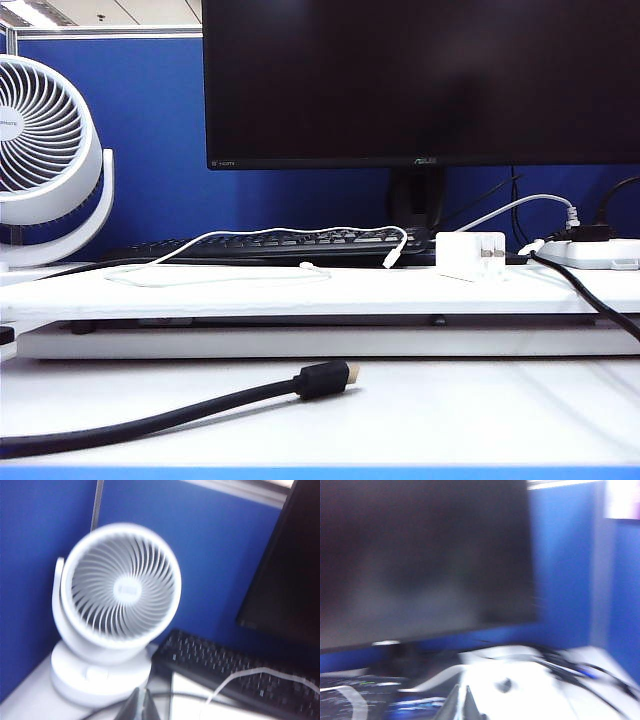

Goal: Pick up the Type-C charging cable and the charging base, insert one end of the Type-C charger into the corresponding slot on the base, and finally place the plugged-in charger back on the table.

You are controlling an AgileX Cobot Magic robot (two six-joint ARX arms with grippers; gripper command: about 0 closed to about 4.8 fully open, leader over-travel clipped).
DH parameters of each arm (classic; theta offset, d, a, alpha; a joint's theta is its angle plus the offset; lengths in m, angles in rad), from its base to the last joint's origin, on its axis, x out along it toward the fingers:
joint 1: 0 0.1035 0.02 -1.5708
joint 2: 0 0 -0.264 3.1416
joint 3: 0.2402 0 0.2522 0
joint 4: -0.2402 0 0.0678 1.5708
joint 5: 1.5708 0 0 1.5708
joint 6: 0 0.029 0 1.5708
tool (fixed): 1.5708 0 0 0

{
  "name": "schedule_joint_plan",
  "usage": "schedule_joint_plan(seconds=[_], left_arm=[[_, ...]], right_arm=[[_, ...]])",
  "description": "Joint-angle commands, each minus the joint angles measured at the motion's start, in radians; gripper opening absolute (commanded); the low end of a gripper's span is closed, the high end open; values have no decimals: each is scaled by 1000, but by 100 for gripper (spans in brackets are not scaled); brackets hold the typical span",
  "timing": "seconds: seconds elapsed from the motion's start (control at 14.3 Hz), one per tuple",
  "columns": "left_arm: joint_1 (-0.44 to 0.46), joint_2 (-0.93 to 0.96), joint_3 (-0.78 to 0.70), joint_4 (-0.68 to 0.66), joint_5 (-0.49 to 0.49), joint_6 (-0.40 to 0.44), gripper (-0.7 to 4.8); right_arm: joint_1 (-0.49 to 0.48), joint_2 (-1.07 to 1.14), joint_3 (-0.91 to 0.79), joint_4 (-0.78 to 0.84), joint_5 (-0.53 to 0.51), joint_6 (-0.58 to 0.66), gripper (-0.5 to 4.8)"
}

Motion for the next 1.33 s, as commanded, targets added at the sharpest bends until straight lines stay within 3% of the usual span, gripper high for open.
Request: schedule_joint_plan(seconds=[0.07, 0.21, 0.28, 0.42, 0.49, 0.7, 0.91, 1.33], left_arm=[[0, 179, 170, -11, -3, -3, -5], [0, 303, 302, -98, 34, -2, -5], [0, 413, 413, -159, 124, -2, -5], [-1, 531, 528, -216, 244, -2, -5], [-2, 631, 618, -242, 359, -3, -5], [-29, 776, 735, -251, 468, -3, -5], [-128, 893, 790, -251, 504, 2, -5], [-338, 1165, 906, -221, 512, 29, -5]], right_arm=[[3, 209, 188, 48, -189, 103, -1], [3, 325, 307, 43, -307, 147, -1], [29, 403, 401, 16, -347, 178, -1], [91, 486, 494, -50, -347, 179, -1], [135, 548, 547, -86, -347, 179, -1], [253, 635, 562, -99, -343, 179, -1], [311, 689, 562, -145, -340, 178, -1], [314, 698, 563, -158, -341, 178, -1]])
